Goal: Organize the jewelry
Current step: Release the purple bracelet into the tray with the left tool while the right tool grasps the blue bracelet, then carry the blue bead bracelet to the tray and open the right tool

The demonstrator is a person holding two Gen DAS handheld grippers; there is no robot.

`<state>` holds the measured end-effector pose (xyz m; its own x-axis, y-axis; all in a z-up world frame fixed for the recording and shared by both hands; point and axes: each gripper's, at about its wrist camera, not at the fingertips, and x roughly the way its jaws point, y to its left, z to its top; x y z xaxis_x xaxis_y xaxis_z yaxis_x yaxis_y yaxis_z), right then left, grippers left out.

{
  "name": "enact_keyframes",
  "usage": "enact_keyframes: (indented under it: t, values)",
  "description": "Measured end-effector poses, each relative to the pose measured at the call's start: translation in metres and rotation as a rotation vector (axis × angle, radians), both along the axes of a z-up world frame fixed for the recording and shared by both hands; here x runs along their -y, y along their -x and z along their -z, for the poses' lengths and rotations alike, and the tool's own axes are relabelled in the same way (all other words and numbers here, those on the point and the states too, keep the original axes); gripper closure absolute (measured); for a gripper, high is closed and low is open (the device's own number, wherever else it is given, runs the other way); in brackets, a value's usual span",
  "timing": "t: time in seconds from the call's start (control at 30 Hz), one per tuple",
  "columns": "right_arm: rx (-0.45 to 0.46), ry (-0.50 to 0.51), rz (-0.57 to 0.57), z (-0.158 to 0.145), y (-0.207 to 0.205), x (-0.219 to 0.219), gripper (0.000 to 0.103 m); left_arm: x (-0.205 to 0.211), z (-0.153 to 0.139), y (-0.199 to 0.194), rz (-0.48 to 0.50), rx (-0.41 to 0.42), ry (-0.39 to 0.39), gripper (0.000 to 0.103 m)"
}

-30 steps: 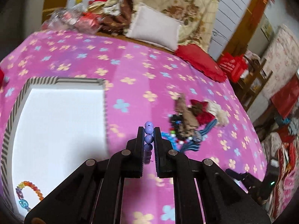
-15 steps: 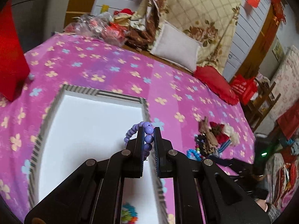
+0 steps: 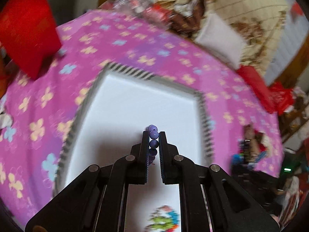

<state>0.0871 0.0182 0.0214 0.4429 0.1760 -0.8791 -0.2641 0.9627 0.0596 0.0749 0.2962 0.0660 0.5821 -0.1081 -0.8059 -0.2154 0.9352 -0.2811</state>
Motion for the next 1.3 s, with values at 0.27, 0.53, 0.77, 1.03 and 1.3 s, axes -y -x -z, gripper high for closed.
enact_keyframes:
  t: [0.27,0.53,0.77,1.03,1.3]
  values:
    - [0.065,-0.078,-0.013,-0.051,0.015,-0.012,0.093,-0.032,0.035,-0.002,-0.123,-0.179,-0.022,0.095]
    - [0.042,-0.198,-0.126,-0.085,0.028,-0.069,0.093,-0.049,0.027,0.012,-0.152,-0.152,0.052,0.095]
    - [-0.021,-0.164,-0.238,-0.058,0.034,-0.147,0.093,-0.06,0.004,0.024,-0.122,-0.057,0.134,0.081]
    - [-0.134,-0.139,-0.353,-0.011,0.054,-0.205,0.093,-0.092,-0.008,0.032,-0.213,-0.003,0.128,0.08]
    - [-0.128,-0.114,-0.391,-0.011,0.069,-0.206,0.052,-0.104,-0.001,0.033,-0.231,-0.013,0.171,0.078]
